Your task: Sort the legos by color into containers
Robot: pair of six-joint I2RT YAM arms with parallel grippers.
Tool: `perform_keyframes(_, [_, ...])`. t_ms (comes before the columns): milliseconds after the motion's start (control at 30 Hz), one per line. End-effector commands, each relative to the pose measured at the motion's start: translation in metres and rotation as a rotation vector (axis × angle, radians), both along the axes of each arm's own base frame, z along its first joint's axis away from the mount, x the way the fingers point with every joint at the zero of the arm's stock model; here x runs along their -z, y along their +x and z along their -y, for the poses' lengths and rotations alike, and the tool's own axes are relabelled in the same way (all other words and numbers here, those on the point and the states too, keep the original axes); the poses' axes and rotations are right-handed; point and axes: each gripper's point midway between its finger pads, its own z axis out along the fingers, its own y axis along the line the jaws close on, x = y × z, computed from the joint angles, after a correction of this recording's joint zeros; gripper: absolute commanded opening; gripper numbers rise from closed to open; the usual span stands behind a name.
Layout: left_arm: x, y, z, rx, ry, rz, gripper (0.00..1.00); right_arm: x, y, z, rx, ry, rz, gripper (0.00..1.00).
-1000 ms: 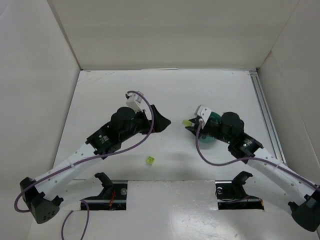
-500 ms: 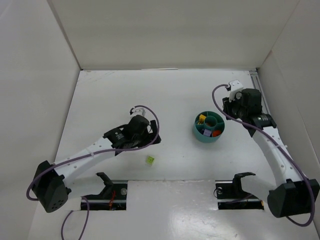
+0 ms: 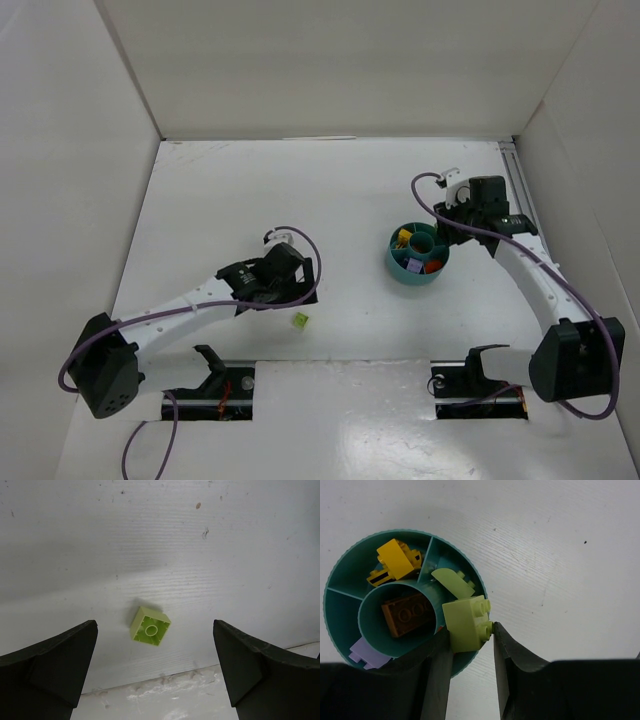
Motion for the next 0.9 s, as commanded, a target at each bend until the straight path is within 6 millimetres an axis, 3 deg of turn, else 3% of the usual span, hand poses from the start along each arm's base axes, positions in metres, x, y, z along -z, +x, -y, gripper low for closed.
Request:
perform_keyframes(0, [0.004,-0.007,-0.004,0.009,0.006,-0.016,1.00,-0.014,0.008,-0.008,-0.040,0.028,0.039,0.14])
perform_keyframes(233, [0.007,-0.013,-0.001,0.017,-0.001,-0.033,1.00,-0.007,0.009,-0.010,-0.048,0.035,0.017,0.20])
perform_keyframes(367, [0.008,-0.017,0.000,0.018,-0.006,-0.035,1.00,-0.003,0.007,-0.008,-0.042,0.028,0.008,0.32])
perform_keyframes(700, [0.009,-0.022,0.006,0.030,-0.014,-0.041,0.99,0.003,0.005,-0.010,-0.041,0.038,-0.013,0.45])
perform_keyframes(867, [0.009,-0.023,0.008,0.032,-0.018,-0.044,0.99,0.000,0.005,-0.010,-0.035,0.045,-0.005,0.58])
